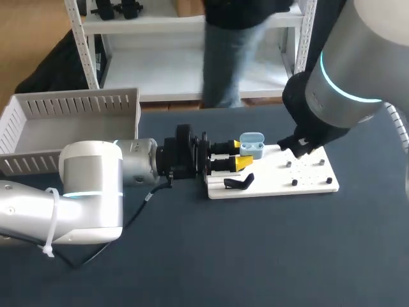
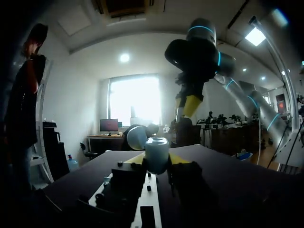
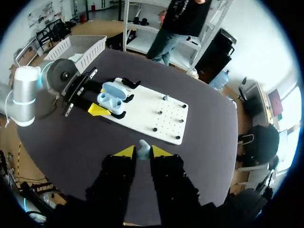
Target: Pick up each earbud case from the left stands, insert the matching earbuds, close the lid, and place the case in the box.
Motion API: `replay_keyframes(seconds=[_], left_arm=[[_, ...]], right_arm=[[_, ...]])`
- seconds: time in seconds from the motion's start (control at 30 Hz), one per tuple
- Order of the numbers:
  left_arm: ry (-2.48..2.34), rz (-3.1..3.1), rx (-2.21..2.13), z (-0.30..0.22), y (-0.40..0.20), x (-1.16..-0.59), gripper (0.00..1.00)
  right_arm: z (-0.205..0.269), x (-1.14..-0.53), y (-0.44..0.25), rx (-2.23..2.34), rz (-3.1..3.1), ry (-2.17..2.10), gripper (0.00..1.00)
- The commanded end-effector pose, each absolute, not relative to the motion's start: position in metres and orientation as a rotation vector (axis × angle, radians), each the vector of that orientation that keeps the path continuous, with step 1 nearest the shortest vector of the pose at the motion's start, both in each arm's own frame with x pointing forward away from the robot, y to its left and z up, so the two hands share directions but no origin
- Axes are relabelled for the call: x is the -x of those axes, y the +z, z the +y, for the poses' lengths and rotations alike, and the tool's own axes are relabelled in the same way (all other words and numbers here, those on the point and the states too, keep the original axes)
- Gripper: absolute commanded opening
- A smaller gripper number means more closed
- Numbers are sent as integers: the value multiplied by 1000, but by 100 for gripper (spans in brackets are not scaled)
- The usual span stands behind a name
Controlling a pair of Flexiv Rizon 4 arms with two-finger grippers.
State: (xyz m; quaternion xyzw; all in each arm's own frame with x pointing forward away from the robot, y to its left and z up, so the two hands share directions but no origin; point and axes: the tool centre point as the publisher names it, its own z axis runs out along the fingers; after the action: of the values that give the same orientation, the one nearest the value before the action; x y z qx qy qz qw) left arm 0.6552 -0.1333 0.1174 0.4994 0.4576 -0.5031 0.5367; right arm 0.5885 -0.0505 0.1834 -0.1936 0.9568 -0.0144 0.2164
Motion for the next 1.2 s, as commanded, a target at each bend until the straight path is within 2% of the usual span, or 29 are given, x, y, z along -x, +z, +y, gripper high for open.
replay_keyframes(seconds=[0.03,0.2,0.37,0.93,1.2], left_arm=[[-1198,1084,-1187,-133,116,-655,0],[-1198,1084,-1187,-133,116,-655,0],[-1198,1084,-1187,-133,116,-655,0],[-1198,1084,-1187,-133,116,-655,0],[-1198,1084,-1187,-133,116,-655,0]], right_arm=[[-26,-584,189,280,2723,-39,0],[-7,-585,187,7,2781,-76,0],[-12,-592,179,-194,2780,-219,0],[-14,-580,178,-168,2775,-201,0],[10,-591,188,-408,2879,-241,0]])
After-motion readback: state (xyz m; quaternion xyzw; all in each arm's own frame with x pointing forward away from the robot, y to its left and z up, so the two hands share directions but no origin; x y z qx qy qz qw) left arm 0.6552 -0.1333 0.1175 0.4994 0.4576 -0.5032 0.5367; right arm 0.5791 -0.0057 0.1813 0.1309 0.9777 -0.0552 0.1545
